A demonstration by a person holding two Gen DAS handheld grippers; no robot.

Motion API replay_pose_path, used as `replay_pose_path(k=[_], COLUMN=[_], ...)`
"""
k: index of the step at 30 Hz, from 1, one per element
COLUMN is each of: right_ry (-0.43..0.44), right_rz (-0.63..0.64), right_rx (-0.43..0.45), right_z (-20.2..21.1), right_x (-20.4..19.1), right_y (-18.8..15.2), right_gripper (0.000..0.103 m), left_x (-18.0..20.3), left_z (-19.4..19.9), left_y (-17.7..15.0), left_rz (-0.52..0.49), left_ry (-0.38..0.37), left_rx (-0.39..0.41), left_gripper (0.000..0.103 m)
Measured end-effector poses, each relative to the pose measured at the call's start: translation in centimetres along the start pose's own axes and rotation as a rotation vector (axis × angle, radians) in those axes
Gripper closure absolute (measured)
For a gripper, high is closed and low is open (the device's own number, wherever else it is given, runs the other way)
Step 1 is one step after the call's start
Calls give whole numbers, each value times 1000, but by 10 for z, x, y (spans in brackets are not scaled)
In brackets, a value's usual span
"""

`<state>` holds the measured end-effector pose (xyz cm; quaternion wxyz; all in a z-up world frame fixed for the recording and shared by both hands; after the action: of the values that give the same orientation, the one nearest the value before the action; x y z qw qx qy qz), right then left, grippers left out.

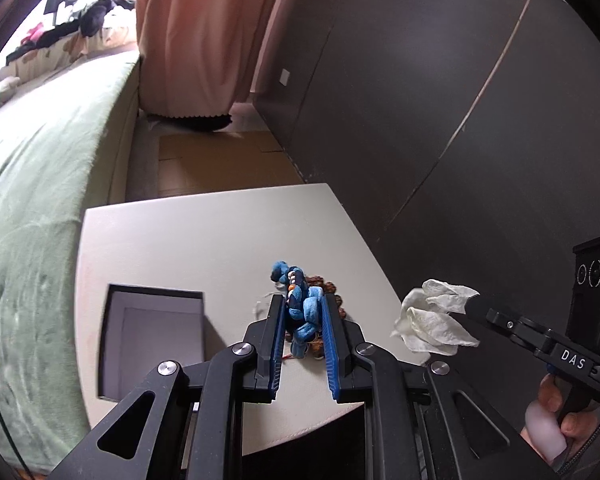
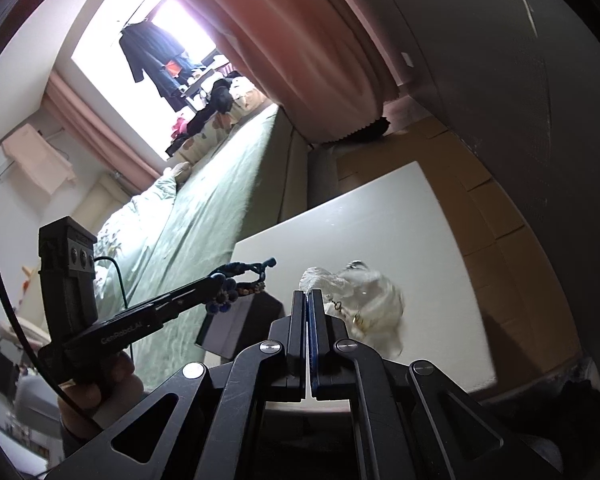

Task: Organize jewelry
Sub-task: 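Carry blue strand toward black box with left tool while right tool drops cloth in, then release the blue strand into the black box with the left tool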

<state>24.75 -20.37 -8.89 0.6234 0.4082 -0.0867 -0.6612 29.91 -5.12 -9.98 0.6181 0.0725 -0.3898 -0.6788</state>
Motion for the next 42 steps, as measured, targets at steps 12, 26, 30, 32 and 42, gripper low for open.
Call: replay_pose_path(k=[12, 26, 30, 32, 42], right_ry=[81, 177, 114, 91, 8], right_rz=[82, 155, 164, 149, 100], right_rx=[-39, -113, -155, -191, -164], right_z=[-30, -96, -129, -136, -100], right_x=[-72, -157, -159, -154, -102], right_y=[-1, -8, -9, -12, -14], right_gripper=[100, 100, 88, 60, 37], left_x=[-54, -122, -131, -133, -117], left_z=[63, 115, 119, 116, 74], left_y=[-9, -26, -27, -28, -25], left_rz=[73, 170, 185, 193, 182], left_ry=[55, 129, 136, 135, 81], left_rx=[74, 118, 120, 117, 59], left_gripper=[85, 85, 85, 85, 85])
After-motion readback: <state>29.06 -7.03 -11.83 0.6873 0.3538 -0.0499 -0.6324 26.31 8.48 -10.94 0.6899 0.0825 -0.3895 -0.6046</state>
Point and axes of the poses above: each gripper's, at about its wrist camera, not at the fingertips, and z roughly against the way its jaws point, x to its right, y to its top, the point moved 5 cm from there along -z, roughly the way its jaws point, and after that the axes turned 7 degrees about -y, right-handed, at the moved point
